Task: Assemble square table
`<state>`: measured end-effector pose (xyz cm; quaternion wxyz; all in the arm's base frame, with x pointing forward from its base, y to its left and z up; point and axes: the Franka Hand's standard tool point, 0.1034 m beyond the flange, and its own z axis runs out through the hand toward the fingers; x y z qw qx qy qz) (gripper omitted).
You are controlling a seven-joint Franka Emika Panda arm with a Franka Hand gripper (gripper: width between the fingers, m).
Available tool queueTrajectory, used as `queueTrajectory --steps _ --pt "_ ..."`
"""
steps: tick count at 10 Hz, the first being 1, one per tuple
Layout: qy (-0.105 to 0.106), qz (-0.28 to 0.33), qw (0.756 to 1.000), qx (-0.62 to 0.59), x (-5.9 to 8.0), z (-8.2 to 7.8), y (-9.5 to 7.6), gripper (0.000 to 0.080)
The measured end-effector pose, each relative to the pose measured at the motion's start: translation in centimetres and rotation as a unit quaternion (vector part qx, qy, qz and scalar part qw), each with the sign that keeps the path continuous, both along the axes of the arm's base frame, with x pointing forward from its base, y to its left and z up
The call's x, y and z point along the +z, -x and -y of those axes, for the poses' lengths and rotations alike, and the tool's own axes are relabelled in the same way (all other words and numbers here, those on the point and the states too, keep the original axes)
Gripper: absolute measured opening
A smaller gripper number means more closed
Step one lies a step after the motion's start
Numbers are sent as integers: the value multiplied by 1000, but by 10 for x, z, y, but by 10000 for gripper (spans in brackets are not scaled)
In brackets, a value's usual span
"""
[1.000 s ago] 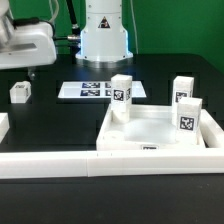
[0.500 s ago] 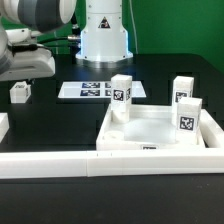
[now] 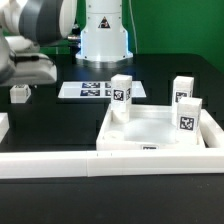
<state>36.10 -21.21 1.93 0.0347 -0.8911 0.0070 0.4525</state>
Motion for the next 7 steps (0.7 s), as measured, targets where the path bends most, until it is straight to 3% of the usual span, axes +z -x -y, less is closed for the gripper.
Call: queueTrajectory --steps 2,5,7 --pt "0 -30 1000 -9 -11 0 19 649" --pt "0 -32 999 -9 -13 1 21 649" --pt "0 -32 999 -9 -13 1 21 389"
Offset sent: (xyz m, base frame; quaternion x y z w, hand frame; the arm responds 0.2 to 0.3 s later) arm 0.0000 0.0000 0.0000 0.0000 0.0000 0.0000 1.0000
